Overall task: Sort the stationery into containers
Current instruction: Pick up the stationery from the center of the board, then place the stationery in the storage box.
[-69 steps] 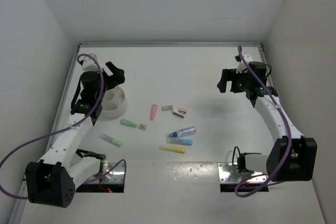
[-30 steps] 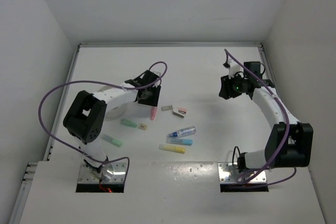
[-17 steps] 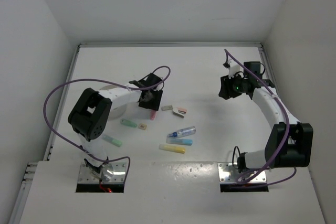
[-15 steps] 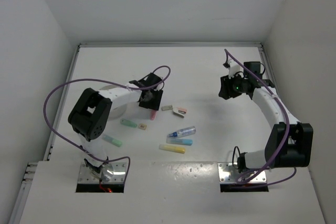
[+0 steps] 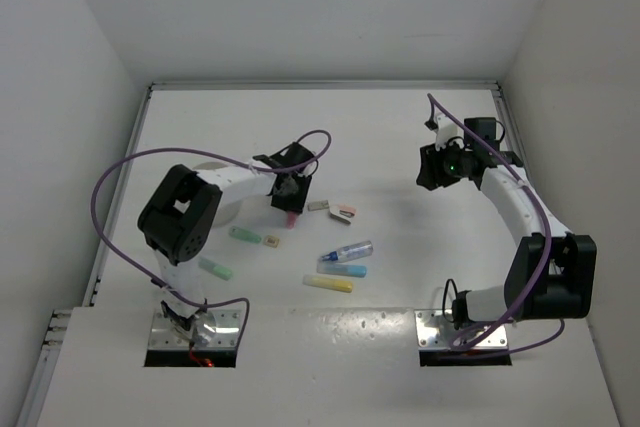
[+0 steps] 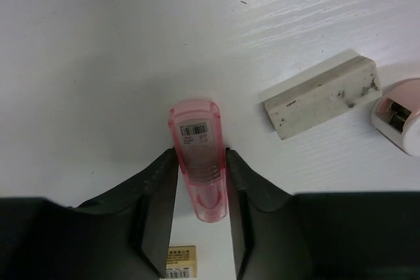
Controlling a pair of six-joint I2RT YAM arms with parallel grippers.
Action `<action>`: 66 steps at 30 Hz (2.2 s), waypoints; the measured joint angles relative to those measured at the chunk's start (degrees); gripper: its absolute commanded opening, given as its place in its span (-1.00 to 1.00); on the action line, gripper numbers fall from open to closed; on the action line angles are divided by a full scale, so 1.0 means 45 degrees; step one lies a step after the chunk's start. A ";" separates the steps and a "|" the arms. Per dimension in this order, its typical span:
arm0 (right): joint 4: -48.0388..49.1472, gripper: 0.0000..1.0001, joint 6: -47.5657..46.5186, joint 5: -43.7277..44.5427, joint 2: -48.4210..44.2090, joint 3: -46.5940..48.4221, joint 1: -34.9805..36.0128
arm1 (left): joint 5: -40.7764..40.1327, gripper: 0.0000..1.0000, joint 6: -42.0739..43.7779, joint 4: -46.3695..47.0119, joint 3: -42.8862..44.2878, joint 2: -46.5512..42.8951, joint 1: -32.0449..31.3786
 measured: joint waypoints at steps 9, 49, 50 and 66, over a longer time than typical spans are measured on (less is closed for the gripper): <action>-0.0058 -0.05 0.0005 -0.0015 0.0000 0.0005 0.0000 | -0.0651 -0.93 -0.0117 -0.0058 0.0146 0.0049 -0.0180; -0.0301 -0.12 0.0053 -0.0525 0.0078 0.0083 0.0000 | -1.0564 -0.66 -0.3381 0.1117 -0.1831 -0.4784 0.1554; -0.0316 -0.12 0.0049 -0.0525 0.0078 0.0083 0.0000 | -1.0545 -0.56 -0.3381 0.1098 -0.1831 -0.4760 0.1554; -0.0355 -0.12 0.0049 -0.0525 0.0078 0.0083 0.0000 | -1.0482 -0.19 -0.3415 0.0787 -0.1831 -0.4405 0.1554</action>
